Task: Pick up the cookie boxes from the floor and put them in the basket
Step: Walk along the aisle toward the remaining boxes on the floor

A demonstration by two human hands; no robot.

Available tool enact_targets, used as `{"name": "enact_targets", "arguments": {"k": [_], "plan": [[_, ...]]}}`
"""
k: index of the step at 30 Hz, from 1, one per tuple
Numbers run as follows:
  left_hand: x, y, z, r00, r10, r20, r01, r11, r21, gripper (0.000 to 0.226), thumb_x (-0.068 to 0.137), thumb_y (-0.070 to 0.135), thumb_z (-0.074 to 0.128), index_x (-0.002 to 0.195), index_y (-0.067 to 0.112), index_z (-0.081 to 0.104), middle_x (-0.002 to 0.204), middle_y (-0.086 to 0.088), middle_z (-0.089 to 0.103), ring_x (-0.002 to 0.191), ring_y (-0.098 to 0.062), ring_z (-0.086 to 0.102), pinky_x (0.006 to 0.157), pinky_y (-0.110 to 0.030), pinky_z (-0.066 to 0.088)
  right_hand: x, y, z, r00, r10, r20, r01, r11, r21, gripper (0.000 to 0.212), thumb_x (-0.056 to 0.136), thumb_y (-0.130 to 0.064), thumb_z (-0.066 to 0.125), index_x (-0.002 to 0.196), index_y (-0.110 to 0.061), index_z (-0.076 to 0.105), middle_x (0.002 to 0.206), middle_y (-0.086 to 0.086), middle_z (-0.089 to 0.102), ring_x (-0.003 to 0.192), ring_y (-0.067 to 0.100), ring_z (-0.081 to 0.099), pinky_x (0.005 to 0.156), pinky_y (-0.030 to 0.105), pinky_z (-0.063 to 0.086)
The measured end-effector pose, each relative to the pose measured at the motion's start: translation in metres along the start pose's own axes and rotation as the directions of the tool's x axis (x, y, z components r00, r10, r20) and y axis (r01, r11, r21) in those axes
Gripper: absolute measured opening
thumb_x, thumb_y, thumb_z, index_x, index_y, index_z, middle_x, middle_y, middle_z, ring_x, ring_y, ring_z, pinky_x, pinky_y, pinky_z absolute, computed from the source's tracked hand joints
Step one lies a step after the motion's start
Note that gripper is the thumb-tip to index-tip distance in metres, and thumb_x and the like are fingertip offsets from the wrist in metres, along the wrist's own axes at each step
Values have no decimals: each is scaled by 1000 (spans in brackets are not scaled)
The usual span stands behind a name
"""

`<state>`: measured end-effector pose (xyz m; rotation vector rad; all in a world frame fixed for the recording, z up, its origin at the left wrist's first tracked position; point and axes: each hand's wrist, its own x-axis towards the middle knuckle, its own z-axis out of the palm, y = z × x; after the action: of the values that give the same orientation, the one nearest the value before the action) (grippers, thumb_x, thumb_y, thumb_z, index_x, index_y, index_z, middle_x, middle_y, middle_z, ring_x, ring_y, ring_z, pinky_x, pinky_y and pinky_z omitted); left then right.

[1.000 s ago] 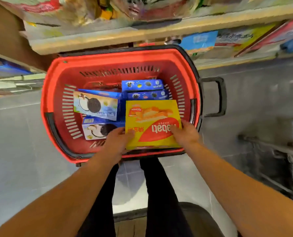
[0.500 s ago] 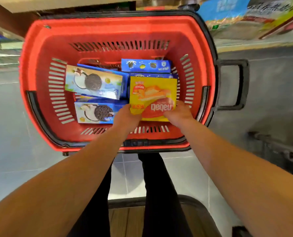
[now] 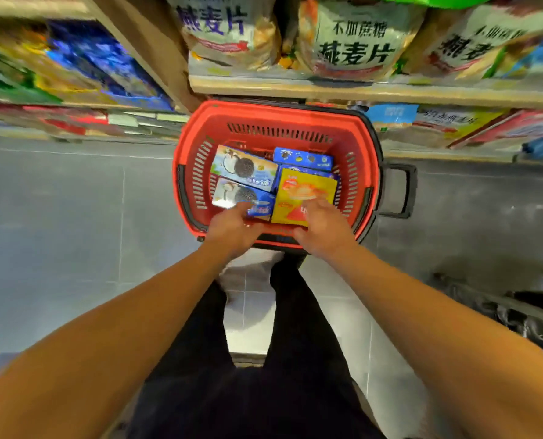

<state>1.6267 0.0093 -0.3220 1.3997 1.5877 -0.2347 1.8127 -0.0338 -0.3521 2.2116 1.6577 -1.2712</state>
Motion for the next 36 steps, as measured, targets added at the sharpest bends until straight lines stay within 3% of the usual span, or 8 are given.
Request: {"name": "enact_targets", "arguments": {"k": [4, 7, 13, 17, 23, 30, 36], "plan": [[-45, -45, -50, 989, 69, -132, -66, 998, 25, 51, 87, 36, 64, 135, 25, 53, 121, -4, 67, 112, -27, 61, 91, -30, 47, -22, -79, -5, 986, -166, 35, 170, 970, -175, 66, 85, -37, 60, 142, -8, 43, 142, 14, 44, 131, 35, 43, 103, 40, 41], [-75, -89, -82, 968, 93, -233, -87, 995, 39, 54, 87, 36, 65, 137, 22, 51, 127, -8, 64, 115, -29, 59, 91, -31, 45, -37, -136, 8, 960, -278, 14, 273, 931, -241, 58, 83, -33, 64, 133, -8, 50, 130, 13, 51, 122, 36, 48, 97, 42, 46], [-138, -233, -154, 928, 52, -368, -61, 998, -13, 63, 90, 31, 63, 146, 13, 40, 149, -9, 44, 135, -26, 42, 109, -28, 29, -63, -271, 70, 860, -500, 98, 493, 766, -413, 53, 83, -33, 59, 127, -3, 54, 125, 19, 55, 117, 37, 52, 98, 41, 43], [-181, -333, -198, 874, -50, -483, -7, 993, -115, 63, 89, 35, 63, 146, 17, 40, 148, -8, 44, 134, -24, 44, 109, -31, 32, -73, -371, 123, 804, -569, 174, 578, 679, -452, 66, 82, -33, 62, 141, -9, 45, 139, 15, 46, 129, 35, 43, 106, 40, 38], [-233, -451, -247, 764, -248, -596, 59, 946, -318, 63, 87, 32, 66, 144, 16, 43, 147, -8, 46, 135, -24, 43, 110, -28, 29, -74, -519, 193, 684, -657, 316, 708, 493, -506, 74, 81, -37, 64, 146, -12, 39, 149, 11, 39, 137, 31, 37, 110, 40, 38], [-254, -562, -309, 635, -481, -605, 133, 839, -528, 65, 90, 37, 64, 147, 21, 38, 150, -4, 42, 137, -22, 39, 111, -29, 27, -56, -670, 266, 561, -685, 464, 797, 297, -525, 69, 81, -35, 65, 142, -13, 44, 143, 7, 44, 132, 29, 42, 104, 35, 41], [-243, -633, -389, 550, -597, -584, 206, 775, -598, 63, 91, 35, 62, 147, 19, 38, 151, -4, 40, 138, -23, 38, 112, -28, 25, -16, -789, 312, 492, -660, 567, 856, 249, -453, 73, 83, -36, 66, 147, -13, 38, 150, 10, 37, 138, 29, 34, 111, 35, 33]]}}
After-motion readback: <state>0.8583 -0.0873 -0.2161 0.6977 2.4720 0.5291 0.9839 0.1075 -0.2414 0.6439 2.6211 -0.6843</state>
